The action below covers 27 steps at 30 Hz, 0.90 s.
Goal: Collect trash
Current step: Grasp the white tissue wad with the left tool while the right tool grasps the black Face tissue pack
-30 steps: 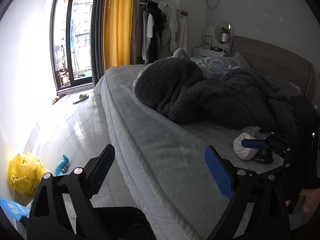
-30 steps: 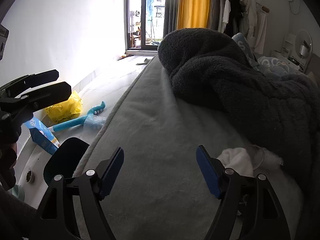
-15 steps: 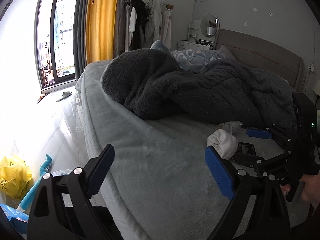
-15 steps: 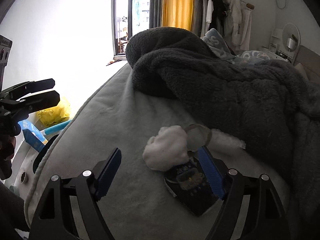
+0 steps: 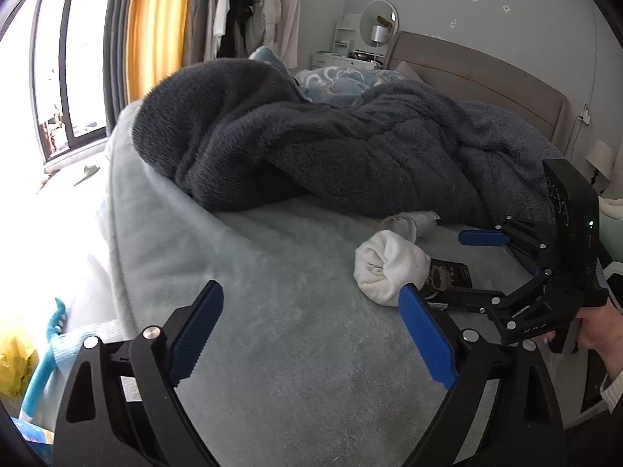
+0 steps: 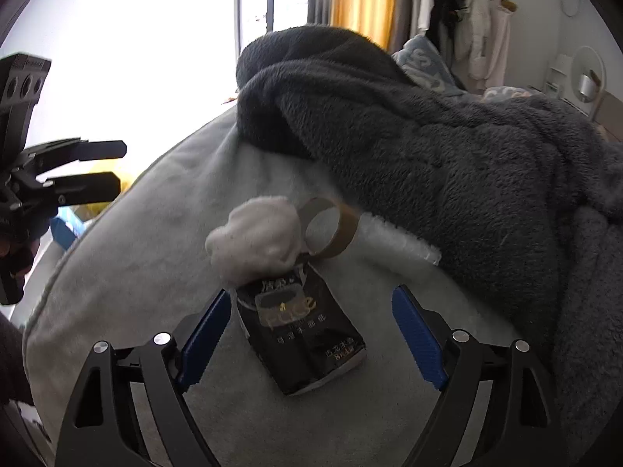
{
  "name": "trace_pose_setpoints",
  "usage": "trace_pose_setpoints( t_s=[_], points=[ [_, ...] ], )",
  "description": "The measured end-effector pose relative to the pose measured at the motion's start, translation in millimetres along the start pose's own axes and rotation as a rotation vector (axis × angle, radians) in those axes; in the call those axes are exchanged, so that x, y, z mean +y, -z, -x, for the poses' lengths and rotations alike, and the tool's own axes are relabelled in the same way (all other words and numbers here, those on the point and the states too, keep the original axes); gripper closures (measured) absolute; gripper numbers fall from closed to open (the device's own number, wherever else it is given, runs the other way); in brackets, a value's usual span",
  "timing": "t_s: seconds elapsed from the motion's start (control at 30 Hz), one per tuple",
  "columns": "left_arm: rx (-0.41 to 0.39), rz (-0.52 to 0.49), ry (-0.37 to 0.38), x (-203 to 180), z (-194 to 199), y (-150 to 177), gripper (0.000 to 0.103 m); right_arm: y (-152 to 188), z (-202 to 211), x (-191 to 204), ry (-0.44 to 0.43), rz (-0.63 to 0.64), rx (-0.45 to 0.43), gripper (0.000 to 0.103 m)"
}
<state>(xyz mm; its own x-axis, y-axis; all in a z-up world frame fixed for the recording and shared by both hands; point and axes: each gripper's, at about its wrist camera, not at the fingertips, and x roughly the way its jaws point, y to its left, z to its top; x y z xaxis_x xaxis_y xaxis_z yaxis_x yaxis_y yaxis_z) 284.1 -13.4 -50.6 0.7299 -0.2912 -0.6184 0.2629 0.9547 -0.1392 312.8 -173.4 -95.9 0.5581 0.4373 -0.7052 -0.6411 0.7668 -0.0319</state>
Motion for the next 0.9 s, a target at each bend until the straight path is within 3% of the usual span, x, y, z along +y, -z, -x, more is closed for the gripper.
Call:
trace_pose_setpoints(
  t_s=[0.2, 0.5, 0.7, 0.9],
  points=[
    [0.032, 0.036, 0.093, -0.8, -15.4, -1.5, 0.011, 4.2, -13.3, -6.0, -0.047, 0.025, 0.035, 0.017],
    [0.071, 0.071, 0.132, -10.8, -40.7, -0.7, 0.019, 10.6, -24.2, -1.8, -0.109, 0.062, 0.082, 0.017],
    [0.095, 0.133, 0.193, -17.8, -55.7, 0.8, 0.02, 15.1, -23.4, -4.5, -0.131, 0.045, 0.091, 0.035],
    [0.106, 0.168, 0.214, -25.1, -66.7, 1.1, 0.025, 18.7, -18.0, -6.2, -0.133, 0.034, 0.084, 0.045]
  ],
)
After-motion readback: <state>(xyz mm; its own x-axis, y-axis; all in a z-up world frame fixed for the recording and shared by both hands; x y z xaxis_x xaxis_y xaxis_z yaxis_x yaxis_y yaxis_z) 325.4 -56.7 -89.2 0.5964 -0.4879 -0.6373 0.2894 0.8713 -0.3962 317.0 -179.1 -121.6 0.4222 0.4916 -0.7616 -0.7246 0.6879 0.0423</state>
